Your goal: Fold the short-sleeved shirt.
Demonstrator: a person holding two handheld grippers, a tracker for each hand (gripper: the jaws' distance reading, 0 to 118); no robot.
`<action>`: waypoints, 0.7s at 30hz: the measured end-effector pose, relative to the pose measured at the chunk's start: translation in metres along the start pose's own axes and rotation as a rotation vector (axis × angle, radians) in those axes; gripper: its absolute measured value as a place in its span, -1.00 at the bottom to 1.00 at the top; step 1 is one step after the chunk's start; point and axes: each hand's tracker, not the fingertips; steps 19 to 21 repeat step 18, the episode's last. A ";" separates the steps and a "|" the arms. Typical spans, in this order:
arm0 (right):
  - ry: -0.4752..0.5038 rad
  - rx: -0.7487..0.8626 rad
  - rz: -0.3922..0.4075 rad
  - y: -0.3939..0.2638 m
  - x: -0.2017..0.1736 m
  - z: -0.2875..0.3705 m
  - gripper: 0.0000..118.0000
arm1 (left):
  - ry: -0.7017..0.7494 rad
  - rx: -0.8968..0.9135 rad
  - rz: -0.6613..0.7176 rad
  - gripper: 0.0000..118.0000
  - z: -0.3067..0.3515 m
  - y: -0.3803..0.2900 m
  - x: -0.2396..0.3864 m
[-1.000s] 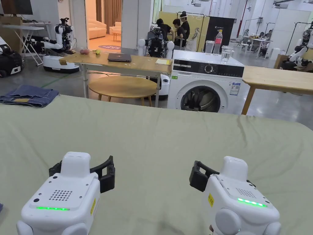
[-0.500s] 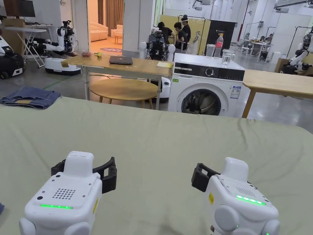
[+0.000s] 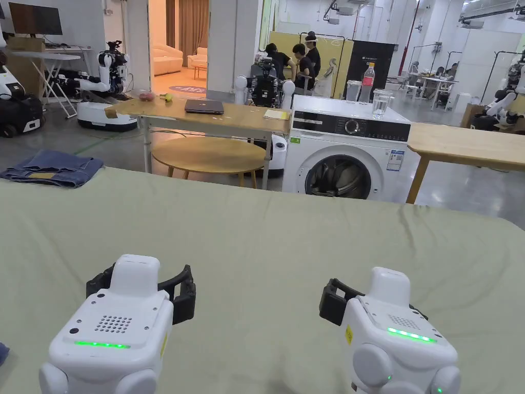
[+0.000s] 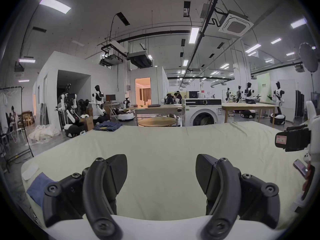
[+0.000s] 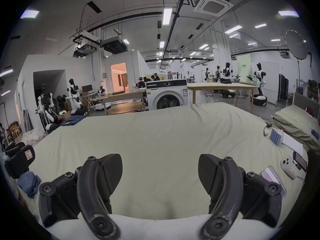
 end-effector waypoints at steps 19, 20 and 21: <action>-0.011 -0.027 0.034 -0.007 -0.001 -0.006 0.56 | -0.033 -0.017 0.023 0.40 -0.004 -0.002 -0.006; -0.011 -0.027 0.034 -0.007 -0.001 -0.006 0.56 | -0.033 -0.017 0.023 0.40 -0.004 -0.002 -0.006; -0.011 -0.027 0.034 -0.007 -0.001 -0.006 0.56 | -0.033 -0.017 0.023 0.40 -0.004 -0.002 -0.006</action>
